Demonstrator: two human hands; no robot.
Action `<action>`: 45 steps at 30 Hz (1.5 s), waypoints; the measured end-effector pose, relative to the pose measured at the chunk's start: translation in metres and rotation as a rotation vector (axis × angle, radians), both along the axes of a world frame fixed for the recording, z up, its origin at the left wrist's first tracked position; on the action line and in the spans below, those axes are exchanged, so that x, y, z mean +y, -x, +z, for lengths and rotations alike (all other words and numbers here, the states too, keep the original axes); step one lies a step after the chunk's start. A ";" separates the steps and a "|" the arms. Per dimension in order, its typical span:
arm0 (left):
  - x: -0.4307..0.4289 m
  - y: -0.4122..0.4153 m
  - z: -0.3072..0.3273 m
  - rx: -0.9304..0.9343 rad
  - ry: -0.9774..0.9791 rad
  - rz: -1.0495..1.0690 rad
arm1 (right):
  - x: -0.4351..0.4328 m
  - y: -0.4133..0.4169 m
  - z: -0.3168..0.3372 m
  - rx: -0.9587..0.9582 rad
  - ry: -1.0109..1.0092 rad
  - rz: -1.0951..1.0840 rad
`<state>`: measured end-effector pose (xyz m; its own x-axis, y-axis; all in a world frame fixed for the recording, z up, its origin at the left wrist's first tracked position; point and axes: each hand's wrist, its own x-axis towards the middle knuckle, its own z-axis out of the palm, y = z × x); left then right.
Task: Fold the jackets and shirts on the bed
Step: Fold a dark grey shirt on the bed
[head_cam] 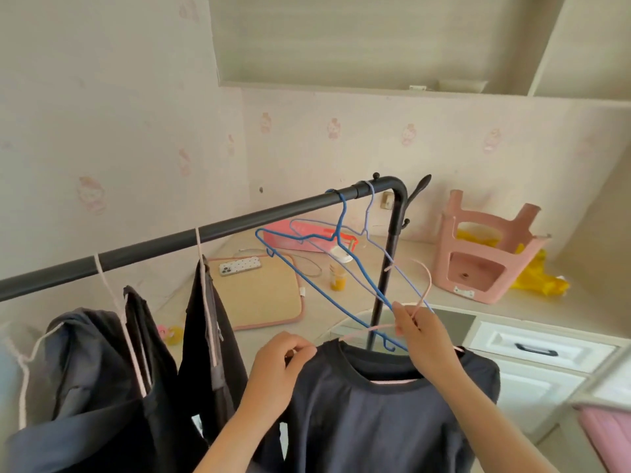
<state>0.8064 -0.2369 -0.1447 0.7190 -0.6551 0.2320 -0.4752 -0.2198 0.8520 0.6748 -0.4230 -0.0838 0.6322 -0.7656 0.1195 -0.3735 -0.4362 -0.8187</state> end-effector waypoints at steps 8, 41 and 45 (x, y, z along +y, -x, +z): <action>0.001 0.012 0.036 0.216 -0.252 -0.321 | -0.023 0.030 0.008 -0.072 0.067 0.048; -0.014 0.032 0.065 0.032 0.129 0.251 | -0.046 0.013 0.008 -0.292 -0.154 0.258; -0.011 0.035 0.058 0.093 0.026 0.291 | -0.009 0.000 0.018 -0.408 -0.087 0.431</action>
